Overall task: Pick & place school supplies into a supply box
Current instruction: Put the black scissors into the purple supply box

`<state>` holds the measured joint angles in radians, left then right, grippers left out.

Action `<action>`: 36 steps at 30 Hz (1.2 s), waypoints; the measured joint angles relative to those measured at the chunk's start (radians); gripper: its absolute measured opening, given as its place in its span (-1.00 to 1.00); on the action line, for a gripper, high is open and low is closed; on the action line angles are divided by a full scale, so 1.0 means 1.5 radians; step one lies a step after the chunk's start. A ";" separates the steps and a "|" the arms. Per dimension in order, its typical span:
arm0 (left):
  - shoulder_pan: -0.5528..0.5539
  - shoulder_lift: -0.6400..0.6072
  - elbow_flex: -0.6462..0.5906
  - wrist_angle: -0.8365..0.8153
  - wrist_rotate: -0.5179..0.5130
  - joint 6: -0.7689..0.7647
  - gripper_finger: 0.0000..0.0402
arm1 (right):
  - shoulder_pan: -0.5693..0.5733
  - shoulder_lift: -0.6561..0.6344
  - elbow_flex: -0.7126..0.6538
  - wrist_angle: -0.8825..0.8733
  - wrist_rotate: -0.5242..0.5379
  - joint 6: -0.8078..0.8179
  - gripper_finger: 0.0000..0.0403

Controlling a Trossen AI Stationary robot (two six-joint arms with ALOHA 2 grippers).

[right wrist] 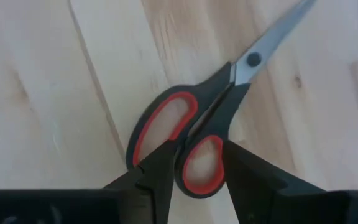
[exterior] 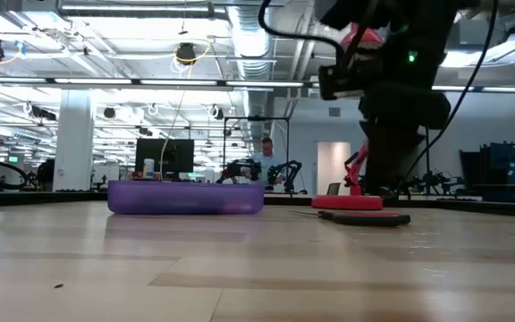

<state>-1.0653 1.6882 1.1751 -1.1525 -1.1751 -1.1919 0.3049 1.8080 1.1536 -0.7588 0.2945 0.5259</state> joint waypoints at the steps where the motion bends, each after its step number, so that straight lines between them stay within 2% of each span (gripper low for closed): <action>1: 0.000 0.000 0.000 0.000 0.000 0.000 -0.19 | -0.003 0.000 -0.006 0.007 -0.007 0.001 -0.34; 5: 0.000 0.000 0.000 0.000 0.001 -0.004 -0.19 | -0.014 0.000 -0.013 0.023 -0.032 0.015 -0.23; 12: 0.000 0.000 0.000 -0.001 0.005 -0.004 -0.19 | -0.043 0.000 -0.013 0.018 -0.077 0.058 0.09; 15: 0.000 0.000 0.000 -0.001 0.005 -0.004 -0.19 | -0.056 0.003 -0.013 0.013 -0.091 0.090 0.15; 25: 0.000 0.000 0.000 -0.004 0.012 -0.003 -0.19 | -0.061 0.040 -0.012 0.007 -0.095 0.138 0.00; 36: 0.000 0.000 -0.001 -0.004 0.011 -0.004 -0.19 | -0.058 0.058 -0.011 0.005 -0.093 0.103 -0.11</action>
<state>-1.0657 1.6882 1.1744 -1.1579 -1.1580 -1.1973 0.2184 1.8948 1.1378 -0.7506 0.1554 0.6805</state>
